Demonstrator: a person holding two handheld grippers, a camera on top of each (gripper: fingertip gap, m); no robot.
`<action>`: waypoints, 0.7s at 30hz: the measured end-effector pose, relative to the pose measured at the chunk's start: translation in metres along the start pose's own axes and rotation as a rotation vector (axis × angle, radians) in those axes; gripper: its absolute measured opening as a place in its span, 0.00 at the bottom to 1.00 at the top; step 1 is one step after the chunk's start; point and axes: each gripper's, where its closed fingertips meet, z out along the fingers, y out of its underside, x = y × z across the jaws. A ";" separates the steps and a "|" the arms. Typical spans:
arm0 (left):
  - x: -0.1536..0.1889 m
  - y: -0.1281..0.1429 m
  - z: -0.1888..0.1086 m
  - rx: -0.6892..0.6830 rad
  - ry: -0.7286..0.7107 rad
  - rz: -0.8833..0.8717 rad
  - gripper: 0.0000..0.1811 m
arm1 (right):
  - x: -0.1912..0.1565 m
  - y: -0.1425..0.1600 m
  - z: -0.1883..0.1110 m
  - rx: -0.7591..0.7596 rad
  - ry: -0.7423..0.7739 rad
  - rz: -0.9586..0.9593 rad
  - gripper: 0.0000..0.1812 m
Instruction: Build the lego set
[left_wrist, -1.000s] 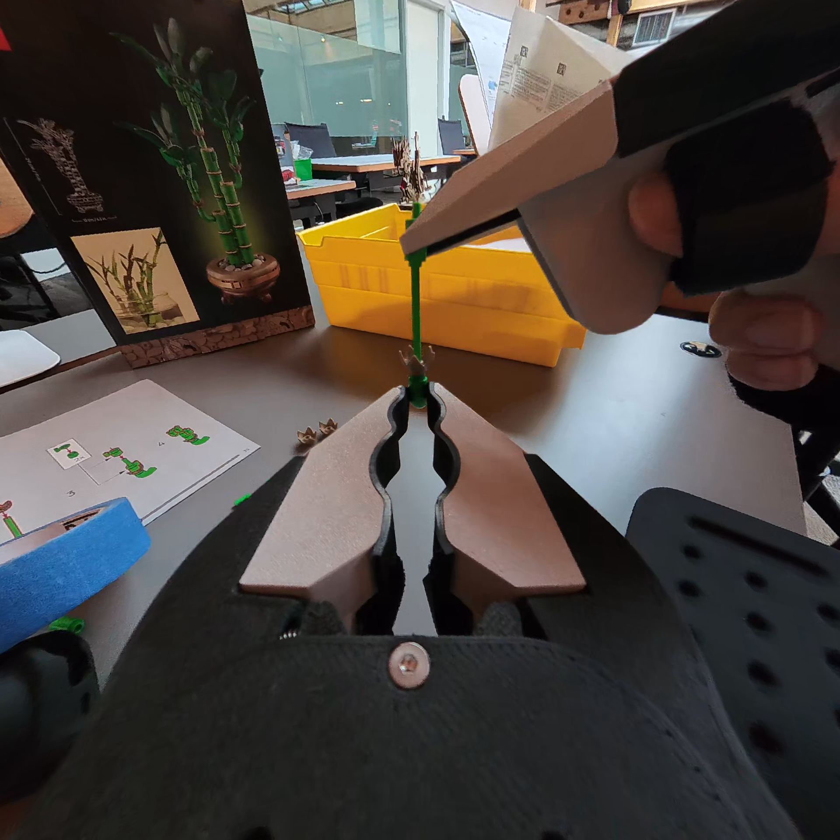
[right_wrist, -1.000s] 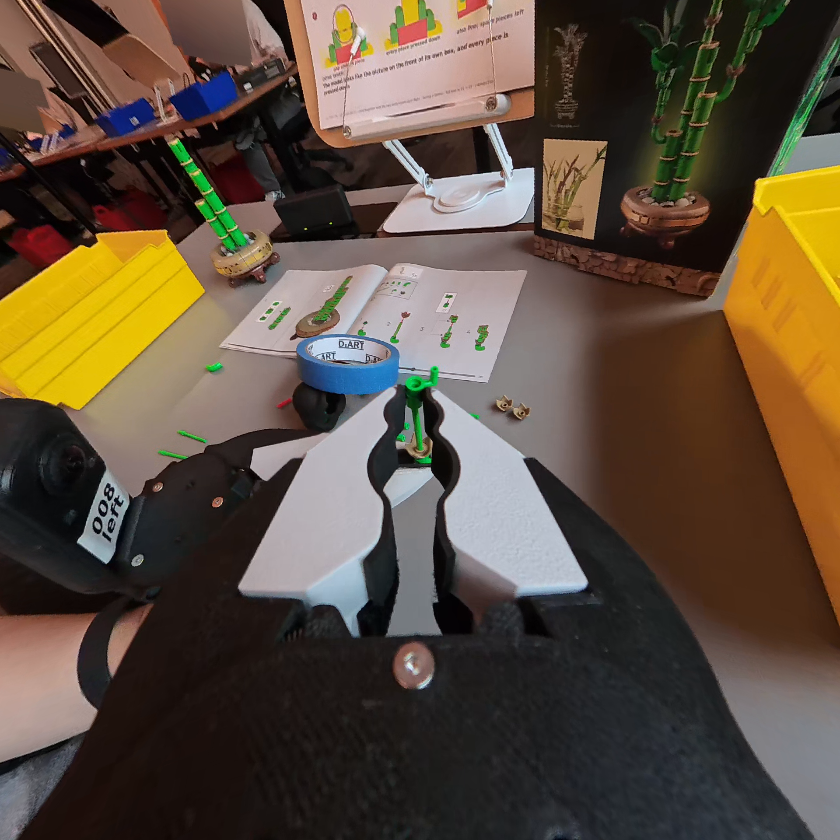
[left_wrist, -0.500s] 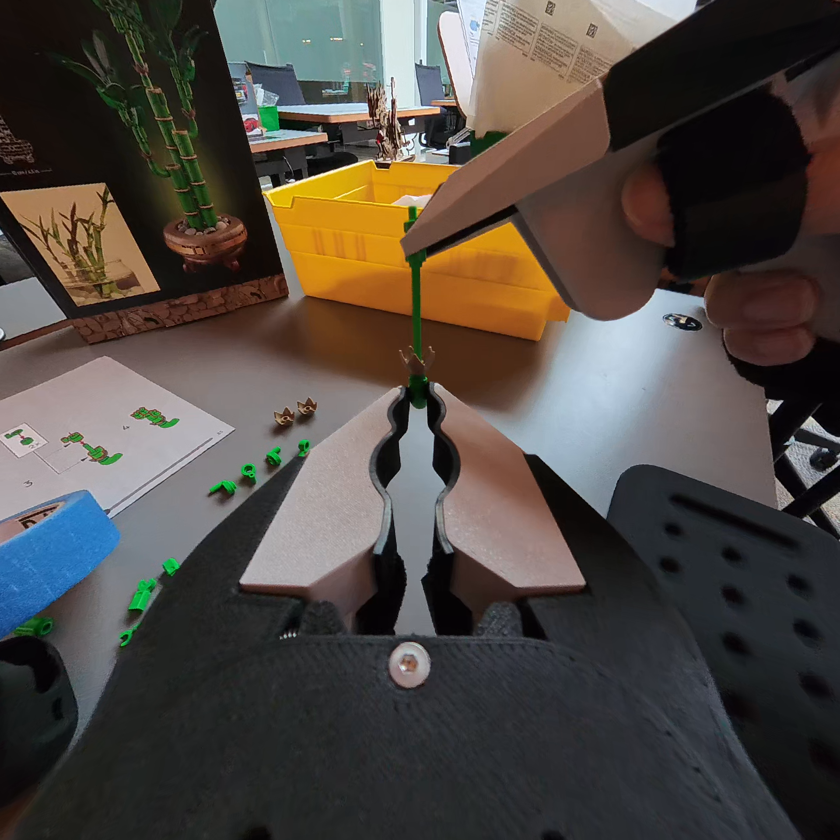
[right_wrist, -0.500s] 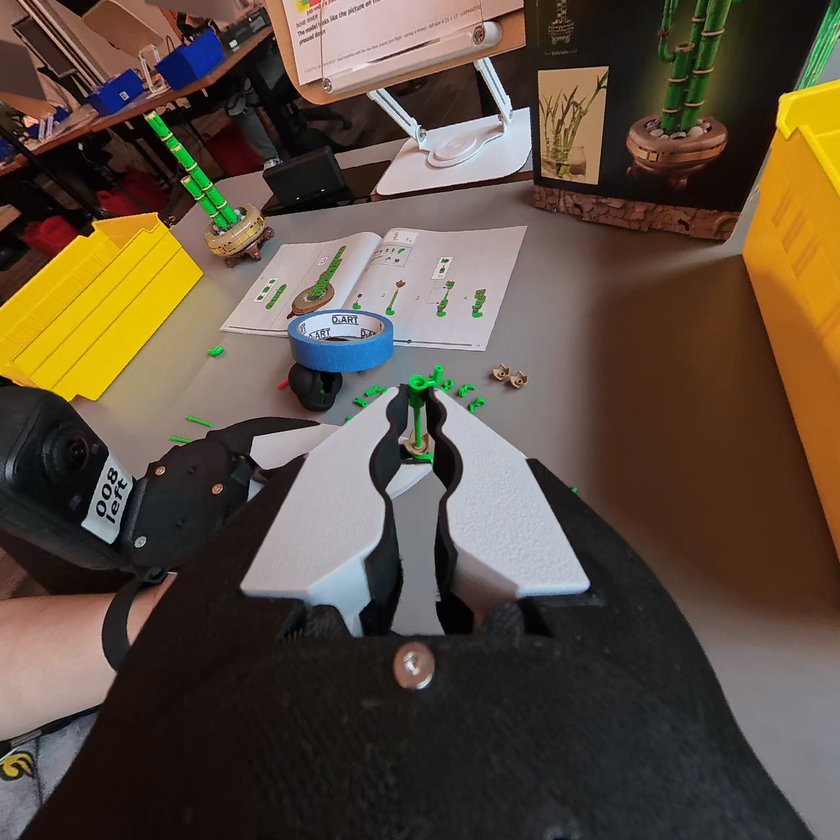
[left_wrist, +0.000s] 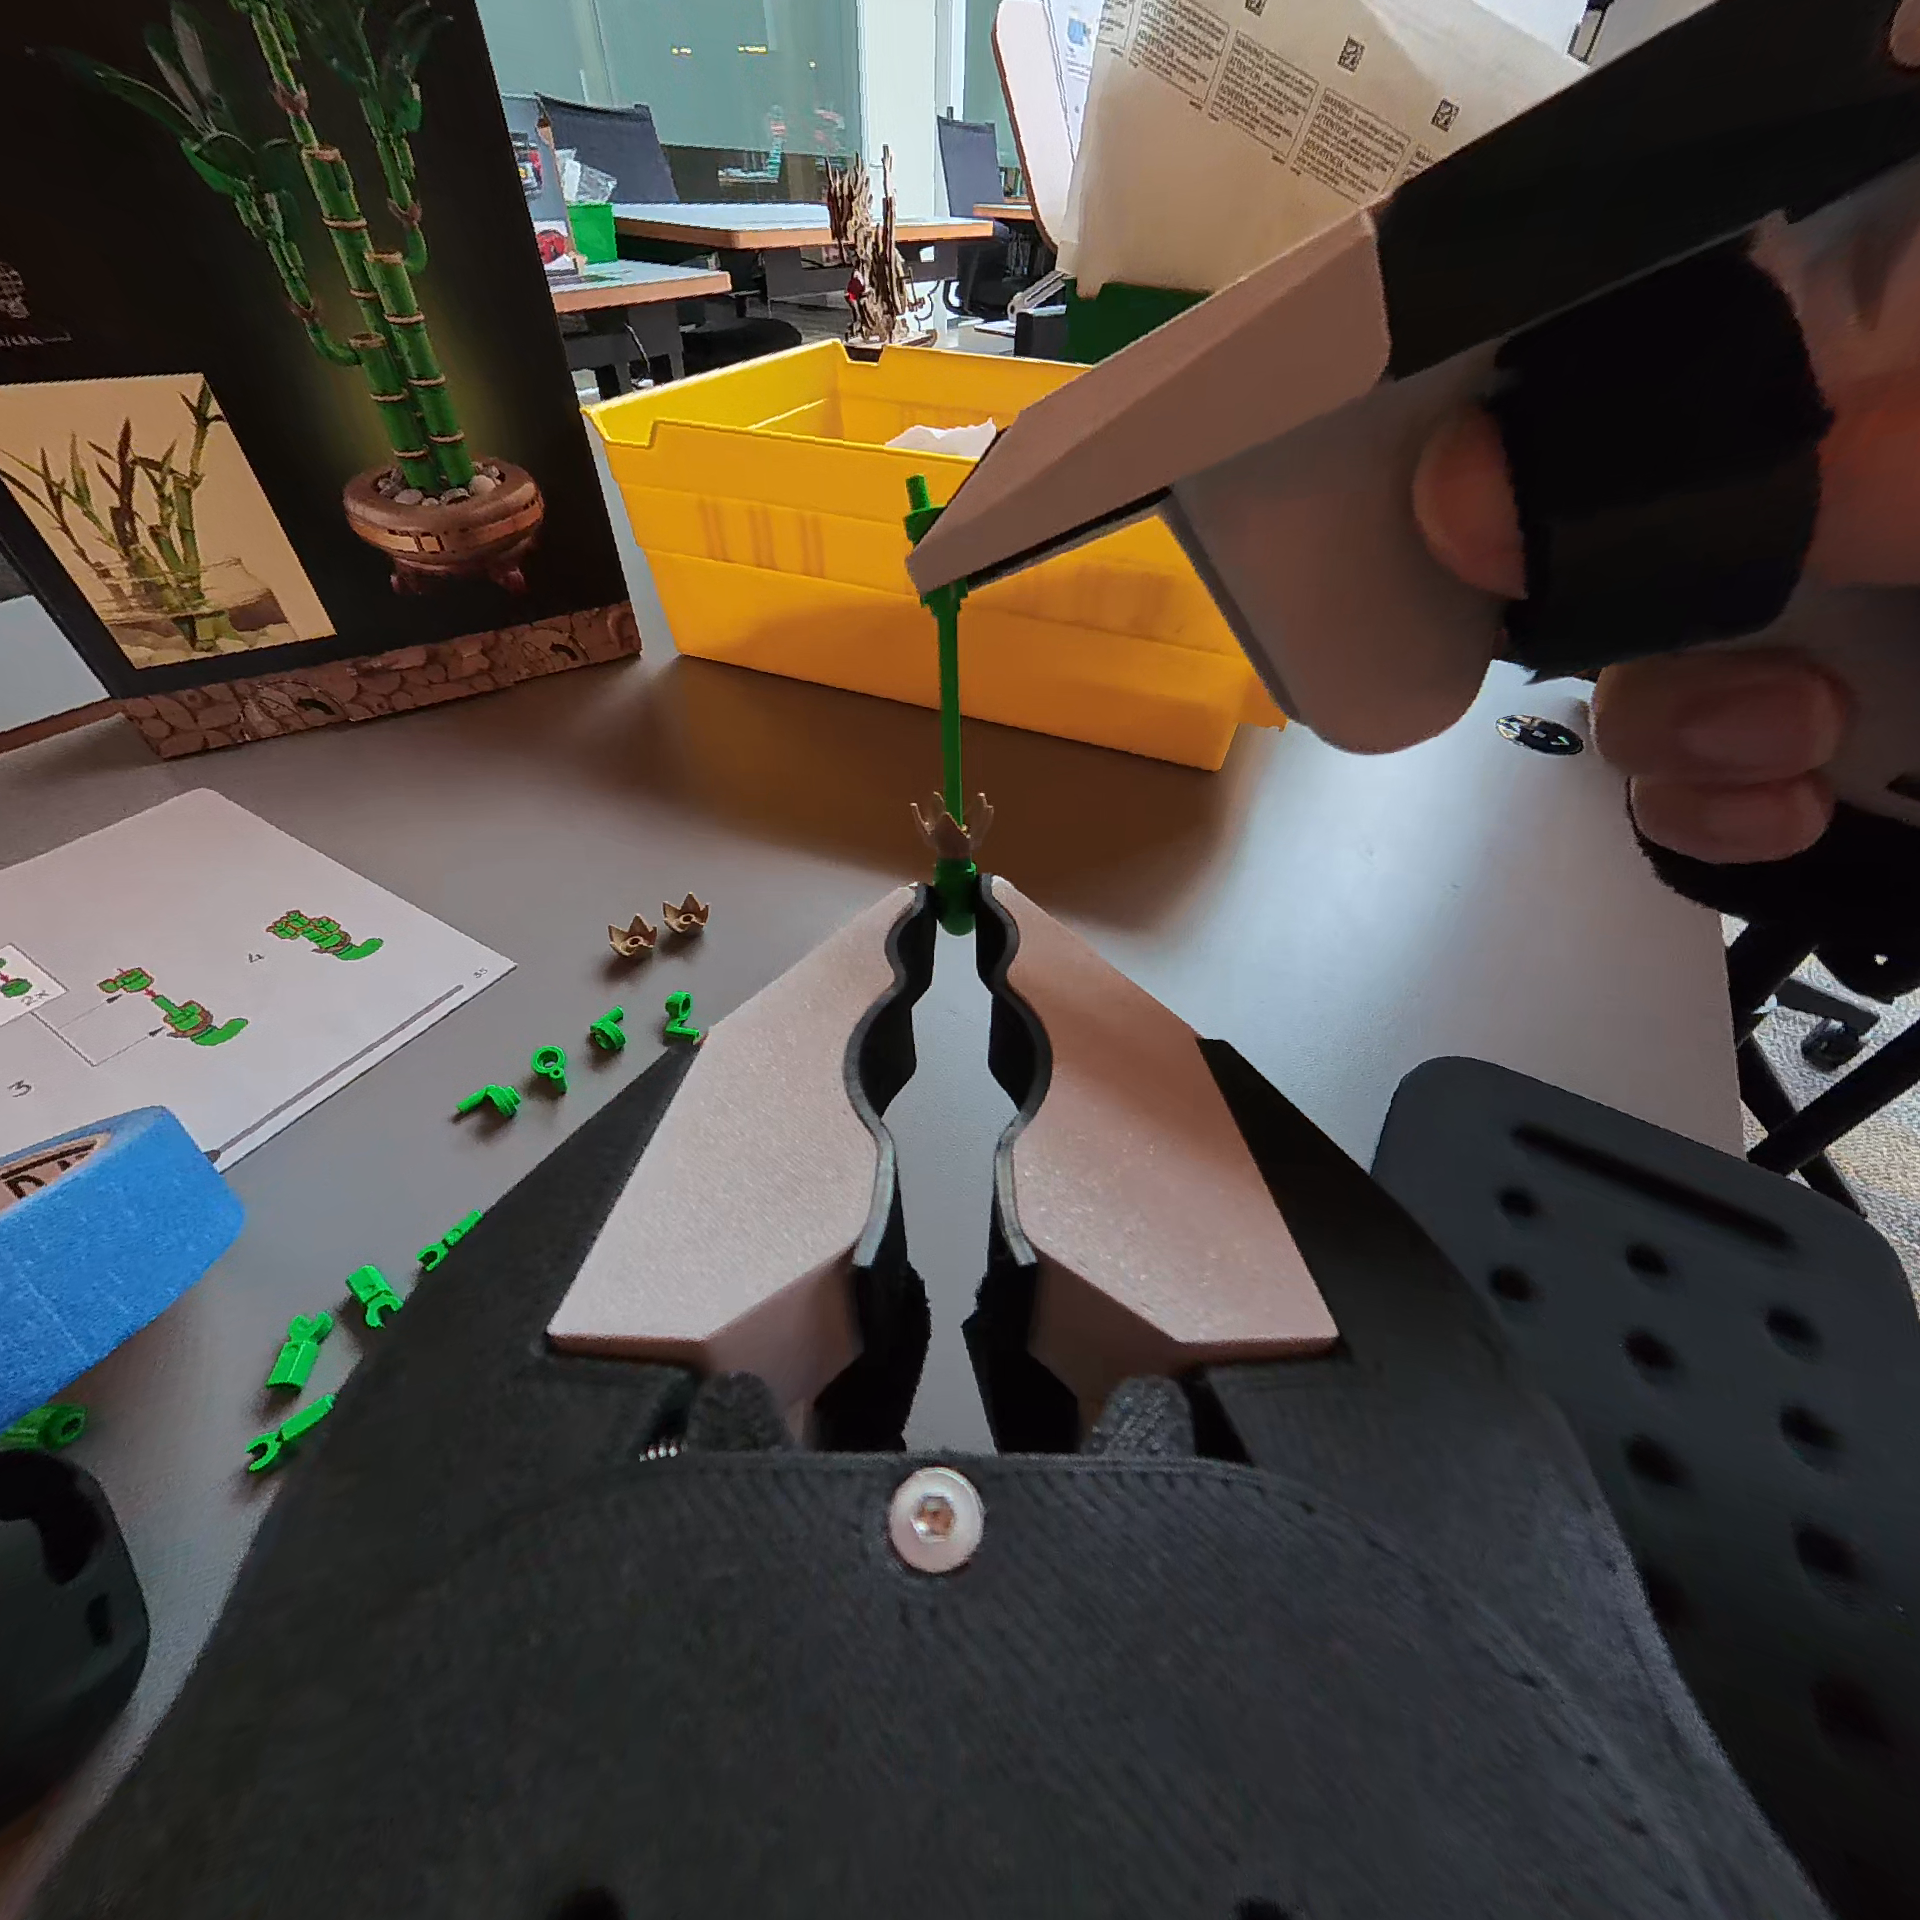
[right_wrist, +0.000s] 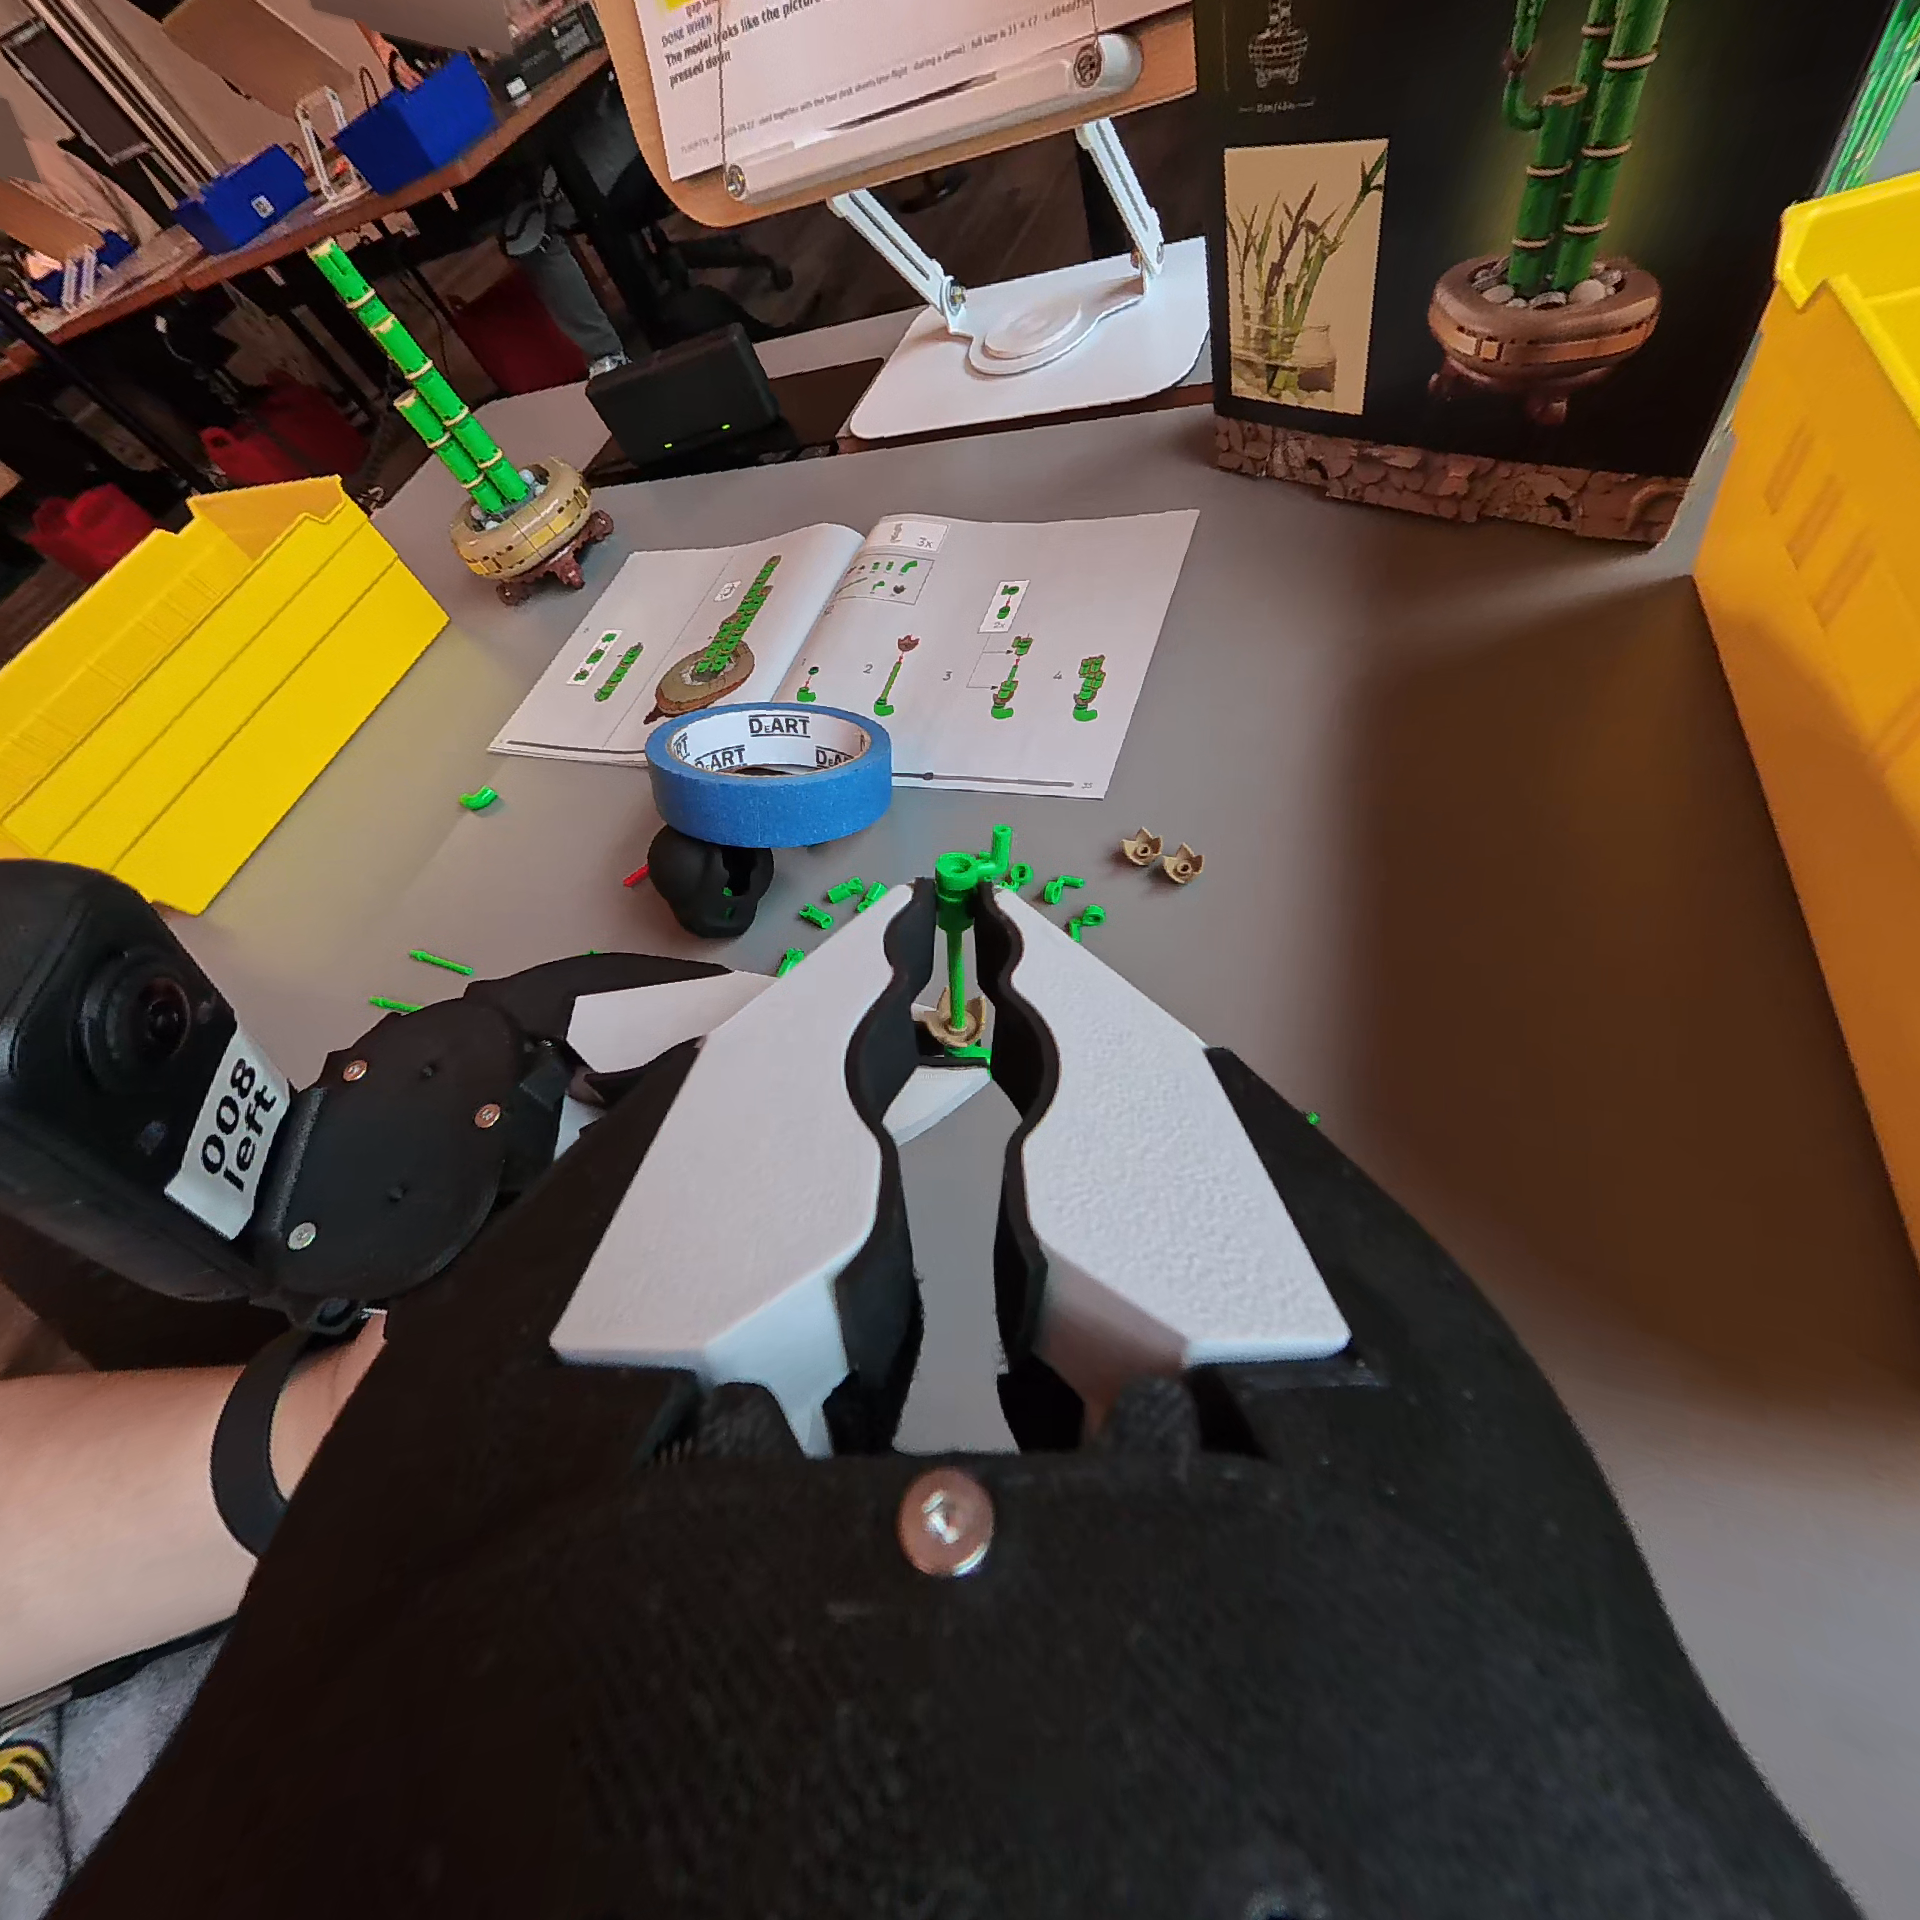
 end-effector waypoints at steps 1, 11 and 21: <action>0.000 0.000 0.000 -0.002 0.001 -0.002 0.03 | -0.001 0.000 0.000 0.004 -0.004 0.004 0.03; 0.000 0.001 0.000 -0.007 0.001 -0.002 0.03 | 0.004 0.000 0.002 0.056 0.011 0.016 0.03; 0.000 0.001 0.001 -0.009 0.005 -0.012 0.03 | 0.002 -0.001 0.004 0.137 -0.023 0.047 0.03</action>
